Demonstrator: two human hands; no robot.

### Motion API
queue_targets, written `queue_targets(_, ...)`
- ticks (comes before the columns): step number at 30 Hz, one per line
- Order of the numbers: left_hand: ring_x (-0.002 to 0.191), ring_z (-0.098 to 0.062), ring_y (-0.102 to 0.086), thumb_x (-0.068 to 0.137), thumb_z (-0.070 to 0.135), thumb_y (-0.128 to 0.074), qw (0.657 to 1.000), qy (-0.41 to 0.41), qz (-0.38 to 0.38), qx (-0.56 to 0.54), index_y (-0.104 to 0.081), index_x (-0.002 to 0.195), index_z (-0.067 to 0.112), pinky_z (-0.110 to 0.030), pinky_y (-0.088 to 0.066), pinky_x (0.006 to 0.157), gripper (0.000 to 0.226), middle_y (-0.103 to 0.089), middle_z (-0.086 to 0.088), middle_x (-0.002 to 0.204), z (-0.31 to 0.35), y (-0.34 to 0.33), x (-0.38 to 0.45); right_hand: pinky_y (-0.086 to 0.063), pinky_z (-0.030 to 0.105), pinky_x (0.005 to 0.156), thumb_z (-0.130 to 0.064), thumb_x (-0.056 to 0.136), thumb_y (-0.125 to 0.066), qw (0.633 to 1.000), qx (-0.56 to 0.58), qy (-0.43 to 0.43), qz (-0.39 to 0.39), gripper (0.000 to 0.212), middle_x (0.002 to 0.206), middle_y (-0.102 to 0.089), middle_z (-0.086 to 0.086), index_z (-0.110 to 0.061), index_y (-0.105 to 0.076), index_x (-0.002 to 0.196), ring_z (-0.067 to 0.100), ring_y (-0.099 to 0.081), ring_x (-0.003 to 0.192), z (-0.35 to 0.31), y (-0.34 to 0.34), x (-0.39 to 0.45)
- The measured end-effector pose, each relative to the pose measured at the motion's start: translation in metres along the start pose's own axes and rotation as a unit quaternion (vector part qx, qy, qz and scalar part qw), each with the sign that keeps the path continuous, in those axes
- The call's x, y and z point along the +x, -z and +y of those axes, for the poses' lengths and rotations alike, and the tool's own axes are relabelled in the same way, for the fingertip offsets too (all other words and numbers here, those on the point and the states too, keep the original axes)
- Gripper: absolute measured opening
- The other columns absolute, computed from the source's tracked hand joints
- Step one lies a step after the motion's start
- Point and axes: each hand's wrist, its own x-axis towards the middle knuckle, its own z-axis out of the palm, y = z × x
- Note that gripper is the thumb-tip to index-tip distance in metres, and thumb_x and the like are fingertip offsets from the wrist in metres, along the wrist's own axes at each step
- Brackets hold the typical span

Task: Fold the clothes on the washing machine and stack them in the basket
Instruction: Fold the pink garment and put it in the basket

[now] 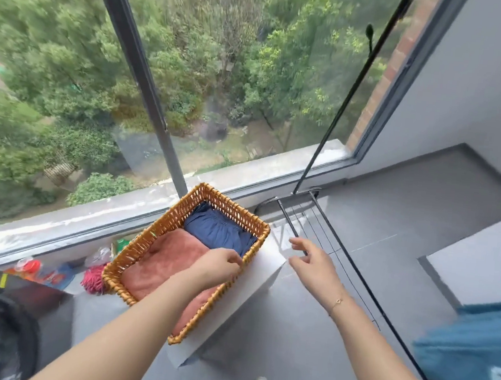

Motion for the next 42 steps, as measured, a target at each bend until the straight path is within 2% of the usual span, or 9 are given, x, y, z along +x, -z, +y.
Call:
queue_targets(5,0.110,-0.012,-0.060,0.091,0.015,-0.048,0.996,-0.090,-0.005,0.006,-0.066,0.117,0.019,-0.027,-0.047,0.099,0.032,-0.065,0.004,0.121,0.079,-0.010,-0.027,-0.045,0.015,0.071,-0.010,0.090,-0.055,0.998,0.007,0.017,0.057,0.023,0.101,-0.065,-0.007,-0.029,-0.061,0.103,0.003,-0.058,0.079,-0.003,0.058,-0.049)
queue_targets(8,0.105,-0.013,-0.061,0.091,0.019,-0.052,0.986,-0.162,-0.002,0.028,-0.068,0.112,0.022,-0.030,-0.049,0.096,0.026,-0.067,0.005,0.114,0.128,-0.017,-0.057,-0.049,0.025,0.084,-0.011,0.089,-0.057,0.993,0.001,0.015,0.117,0.021,0.100,-0.069,-0.002,-0.025,-0.065,0.102,0.013,-0.063,0.085,-0.004,0.093,-0.103)
queue_targets(13,0.098,-0.014,-0.064,0.089,0.015,-0.054,0.967,-0.253,-0.014,-0.008,-0.068,0.098,0.024,-0.032,-0.052,0.092,0.019,-0.069,0.003,0.106,0.196,-0.027,-0.116,-0.054,0.035,0.082,-0.013,0.085,-0.058,0.970,-0.020,0.017,0.241,0.026,0.088,-0.072,-0.004,-0.039,-0.061,0.079,0.019,-0.066,0.081,-0.006,0.147,-0.190)
queue_targets(20,0.084,-0.013,-0.066,0.087,0.006,-0.051,0.924,-0.380,-0.028,-0.041,-0.068,0.091,0.022,-0.028,-0.052,0.085,0.023,-0.070,0.009,0.087,0.317,-0.042,-0.211,-0.054,0.042,0.086,-0.032,0.070,-0.051,0.905,0.031,0.076,0.417,0.018,0.081,-0.073,-0.005,-0.035,-0.067,0.075,0.020,-0.069,0.083,-0.033,0.243,-0.328)
queue_targets(24,0.080,-0.009,-0.066,0.088,0.006,-0.051,0.899,-0.435,-0.006,-0.046,-0.070,0.091,0.022,-0.019,-0.051,0.080,0.025,-0.072,0.010,0.087,0.375,-0.049,-0.255,-0.056,0.034,0.083,-0.009,0.087,-0.055,0.866,0.047,0.114,0.485,0.024,0.082,-0.072,-0.009,-0.028,-0.070,0.083,0.012,-0.068,0.083,-0.043,0.296,-0.380)
queue_targets(28,0.085,-0.012,-0.066,0.088,0.003,-0.050,0.868,-0.493,0.036,-0.048,-0.071,0.099,0.017,-0.005,-0.044,0.064,0.028,-0.072,0.003,0.097,0.446,-0.049,-0.288,-0.056,0.036,0.082,-0.007,0.088,-0.053,0.814,0.071,0.156,0.555,0.030,0.083,-0.071,-0.009,-0.031,-0.068,0.080,0.015,-0.067,0.084,-0.041,0.357,-0.410)
queue_targets(35,0.092,-0.018,-0.067,0.089,0.010,-0.049,0.806,-0.565,0.126,-0.125,-0.068,0.094,0.028,-0.024,-0.046,0.069,0.026,-0.071,0.003,0.099,0.560,-0.052,-0.319,-0.043,0.023,0.098,-0.001,0.090,-0.052,0.799,0.093,0.211,0.556,0.032,0.114,-0.064,-0.006,-0.017,-0.063,0.116,0.008,-0.059,0.107,-0.042,0.453,-0.413)
queue_targets(38,0.096,-0.019,-0.064,0.092,0.019,-0.051,0.783,-0.575,0.192,-0.137,-0.063,0.110,0.026,-0.030,-0.048,0.080,0.023,-0.067,0.001,0.111,0.597,-0.052,-0.322,-0.042,0.009,0.086,-0.006,0.094,-0.048,0.766,0.139,0.238,0.581,0.030,0.114,-0.063,-0.007,-0.016,-0.063,0.118,0.007,-0.058,0.107,-0.047,0.481,-0.408)
queue_targets(42,0.130,-0.024,-0.041,0.095,0.031,-0.049,0.784,-0.579,0.223,-0.005,-0.026,0.148,0.033,-0.039,-0.032,0.110,0.058,-0.033,0.001,0.151,0.642,-0.051,-0.324,-0.050,0.031,0.097,-0.005,0.092,-0.049,0.761,0.262,0.273,0.527,0.026,0.101,-0.069,-0.005,-0.022,-0.068,0.095,0.017,-0.063,0.104,-0.055,0.516,-0.398)
